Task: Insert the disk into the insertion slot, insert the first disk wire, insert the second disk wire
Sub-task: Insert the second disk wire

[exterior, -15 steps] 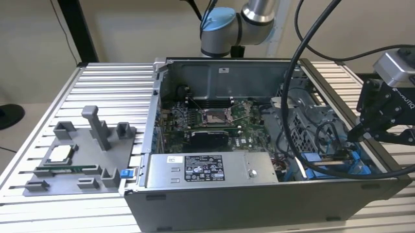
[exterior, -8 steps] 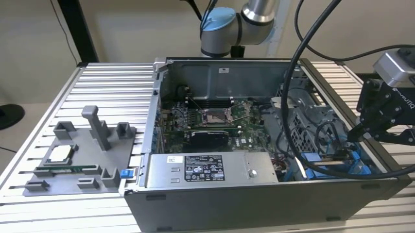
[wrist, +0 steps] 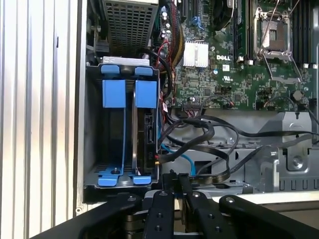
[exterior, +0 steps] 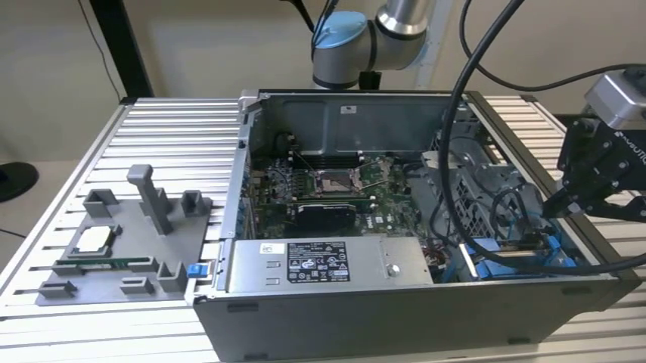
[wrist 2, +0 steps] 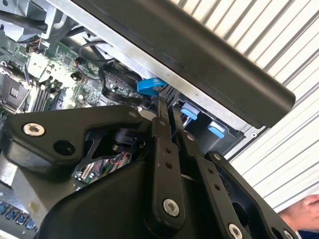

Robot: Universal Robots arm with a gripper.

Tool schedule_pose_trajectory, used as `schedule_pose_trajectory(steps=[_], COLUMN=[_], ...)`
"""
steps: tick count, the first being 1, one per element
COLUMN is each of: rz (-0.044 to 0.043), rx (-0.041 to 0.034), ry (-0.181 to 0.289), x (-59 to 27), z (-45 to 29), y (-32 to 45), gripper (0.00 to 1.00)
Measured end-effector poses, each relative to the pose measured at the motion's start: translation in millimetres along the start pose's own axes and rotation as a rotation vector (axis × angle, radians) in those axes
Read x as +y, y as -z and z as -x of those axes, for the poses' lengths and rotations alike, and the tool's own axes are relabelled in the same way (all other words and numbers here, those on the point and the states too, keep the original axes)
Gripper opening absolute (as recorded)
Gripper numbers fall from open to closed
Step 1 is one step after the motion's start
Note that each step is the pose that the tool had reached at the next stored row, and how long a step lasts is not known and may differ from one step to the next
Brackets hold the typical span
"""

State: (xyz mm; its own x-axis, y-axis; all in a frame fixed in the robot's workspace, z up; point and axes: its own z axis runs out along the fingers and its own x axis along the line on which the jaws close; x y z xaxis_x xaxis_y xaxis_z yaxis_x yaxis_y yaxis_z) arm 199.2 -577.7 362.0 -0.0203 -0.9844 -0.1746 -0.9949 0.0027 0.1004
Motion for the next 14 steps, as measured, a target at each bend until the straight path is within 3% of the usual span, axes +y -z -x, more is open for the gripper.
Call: schedule_pose_trajectory(steps=[9,14], rz=[-0.0002,-0.0010], rx=[0.0000,-0.0002], ry=[0.000,0.000], x=[4.8,10.0], z=[2.6,3.3], y=[14.7,18.2], gripper=[0.00,0.00])
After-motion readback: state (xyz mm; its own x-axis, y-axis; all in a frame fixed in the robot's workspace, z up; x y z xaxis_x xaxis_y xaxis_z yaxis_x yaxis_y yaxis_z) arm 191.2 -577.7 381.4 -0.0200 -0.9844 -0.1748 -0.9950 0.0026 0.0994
